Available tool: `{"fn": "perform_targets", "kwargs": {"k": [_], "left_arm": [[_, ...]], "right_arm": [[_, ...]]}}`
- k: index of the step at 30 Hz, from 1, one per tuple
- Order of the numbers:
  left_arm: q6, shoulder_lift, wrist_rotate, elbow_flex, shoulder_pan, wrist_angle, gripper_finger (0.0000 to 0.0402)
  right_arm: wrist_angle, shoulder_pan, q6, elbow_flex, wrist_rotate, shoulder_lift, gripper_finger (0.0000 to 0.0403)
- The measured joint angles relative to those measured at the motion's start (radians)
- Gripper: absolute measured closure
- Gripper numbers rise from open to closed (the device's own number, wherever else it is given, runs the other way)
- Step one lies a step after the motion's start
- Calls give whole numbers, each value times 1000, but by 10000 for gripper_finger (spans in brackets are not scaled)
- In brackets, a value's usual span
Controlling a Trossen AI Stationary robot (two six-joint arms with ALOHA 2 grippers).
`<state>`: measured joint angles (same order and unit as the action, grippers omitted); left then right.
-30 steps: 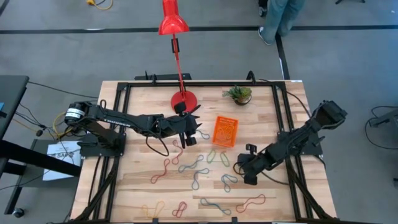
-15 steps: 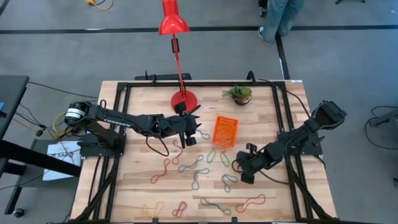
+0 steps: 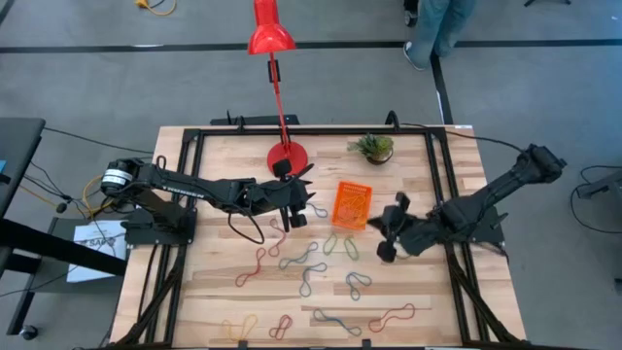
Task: Pick and place items into bin
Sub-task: Put the top yellow rubberband into the orange basket
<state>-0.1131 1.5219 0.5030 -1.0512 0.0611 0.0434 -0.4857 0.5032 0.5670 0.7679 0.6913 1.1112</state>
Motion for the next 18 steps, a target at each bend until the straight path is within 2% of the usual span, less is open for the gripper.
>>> {"fn": "perform_targets", "kwargs": {"k": [4,10,14,18], "left_arm": [[0,0,0,0,0,-3,272],[1,0,0,0,0,-4,272],[1,0,1,0,0,-4,272],[1,0,1,0,0,-4,272]], "right_arm": [[-1,-70,-72,1,57,-32,399],[5,-203,-123,1,1,42,401],[33,-279,-123,1,-83,150,399],[89,-344,-158,1,-250,270,399]]}}
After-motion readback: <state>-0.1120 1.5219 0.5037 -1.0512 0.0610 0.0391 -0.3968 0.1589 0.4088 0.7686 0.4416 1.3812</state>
